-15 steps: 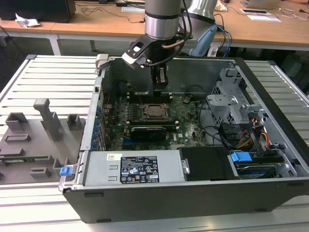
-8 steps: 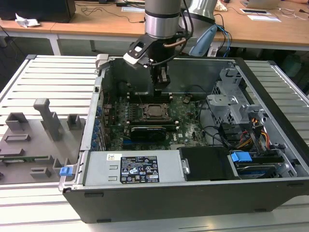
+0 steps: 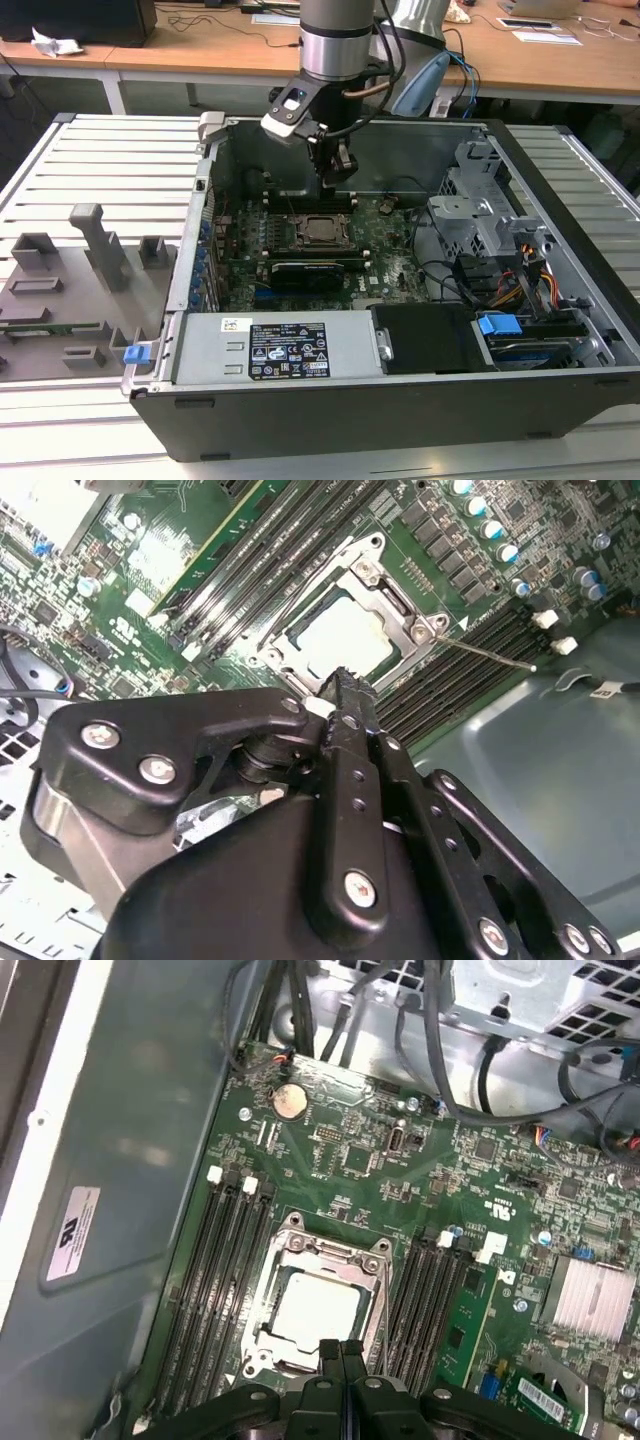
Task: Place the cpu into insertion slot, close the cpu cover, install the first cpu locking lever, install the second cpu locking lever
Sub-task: 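Install the first cpu locking lever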
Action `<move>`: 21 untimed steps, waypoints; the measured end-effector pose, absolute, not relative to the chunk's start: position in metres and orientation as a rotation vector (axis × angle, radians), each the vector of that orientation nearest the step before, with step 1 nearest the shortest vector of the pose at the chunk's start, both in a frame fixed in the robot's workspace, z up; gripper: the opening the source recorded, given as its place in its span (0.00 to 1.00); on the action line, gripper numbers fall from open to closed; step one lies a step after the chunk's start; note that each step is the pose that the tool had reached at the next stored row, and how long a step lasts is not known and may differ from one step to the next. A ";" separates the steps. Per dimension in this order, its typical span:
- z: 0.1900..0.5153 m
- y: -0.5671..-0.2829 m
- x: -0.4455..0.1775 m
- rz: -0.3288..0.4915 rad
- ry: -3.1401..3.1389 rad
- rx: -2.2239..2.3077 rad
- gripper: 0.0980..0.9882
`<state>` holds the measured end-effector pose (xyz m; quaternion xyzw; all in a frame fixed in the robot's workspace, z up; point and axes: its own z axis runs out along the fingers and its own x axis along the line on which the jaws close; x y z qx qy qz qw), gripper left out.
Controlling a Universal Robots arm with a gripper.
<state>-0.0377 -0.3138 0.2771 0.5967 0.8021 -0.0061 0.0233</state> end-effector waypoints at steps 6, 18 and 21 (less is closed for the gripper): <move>0.277 -0.314 -0.038 -0.017 2.539 1.768 0.01; 0.277 -0.314 -0.038 -0.010 2.692 1.524 0.01; 0.277 -0.314 -0.038 -0.007 2.748 1.420 0.01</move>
